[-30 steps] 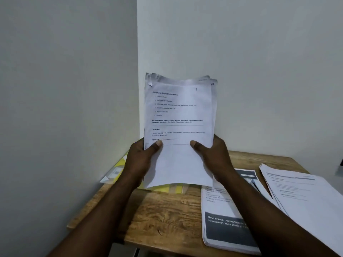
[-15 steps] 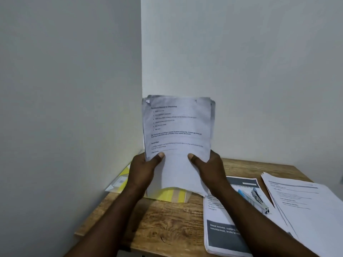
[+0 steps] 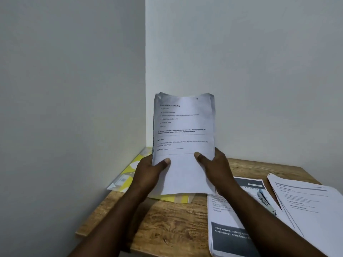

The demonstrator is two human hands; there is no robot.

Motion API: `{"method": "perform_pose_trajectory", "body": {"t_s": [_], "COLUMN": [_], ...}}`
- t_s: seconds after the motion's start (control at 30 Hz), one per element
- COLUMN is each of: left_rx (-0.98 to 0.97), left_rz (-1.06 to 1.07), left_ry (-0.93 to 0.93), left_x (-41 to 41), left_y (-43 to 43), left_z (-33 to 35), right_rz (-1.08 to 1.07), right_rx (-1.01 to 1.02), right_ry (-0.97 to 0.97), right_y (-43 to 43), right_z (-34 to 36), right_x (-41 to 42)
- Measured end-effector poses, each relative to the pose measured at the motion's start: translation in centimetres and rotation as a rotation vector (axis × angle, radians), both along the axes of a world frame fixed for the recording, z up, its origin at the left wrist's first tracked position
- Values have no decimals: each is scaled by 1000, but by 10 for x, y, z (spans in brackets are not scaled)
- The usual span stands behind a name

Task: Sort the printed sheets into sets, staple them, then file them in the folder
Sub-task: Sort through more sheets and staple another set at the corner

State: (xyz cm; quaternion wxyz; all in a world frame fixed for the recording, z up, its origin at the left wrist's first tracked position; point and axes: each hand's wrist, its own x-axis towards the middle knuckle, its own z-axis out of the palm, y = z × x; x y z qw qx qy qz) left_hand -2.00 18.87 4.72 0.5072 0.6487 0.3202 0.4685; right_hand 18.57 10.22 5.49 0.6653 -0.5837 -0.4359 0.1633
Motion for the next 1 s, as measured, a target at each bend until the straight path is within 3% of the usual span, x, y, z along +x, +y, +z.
{"method": "perform_pose_trajectory", "body": {"t_s": [0.2,0.4,0.67,1.0], "left_rx": [-358,-473,-423,-438], "left_rz": [-454,-294,-219,-207], "left_ry": [-144,-207,-212,-269], "left_x": [-8,6,13,13], "left_y": [21,33,37,35], "left_z": [18,-17,-31,-31], "right_rz": [231,296,-49,-103], "right_rx": [-169,-232,-174,-147], "right_ry": [188,195,98,1], "right_y": [-3,-8,5,7], "right_z": [-3,-32,-47,-50], "right_x": [26,19,32,36]}}
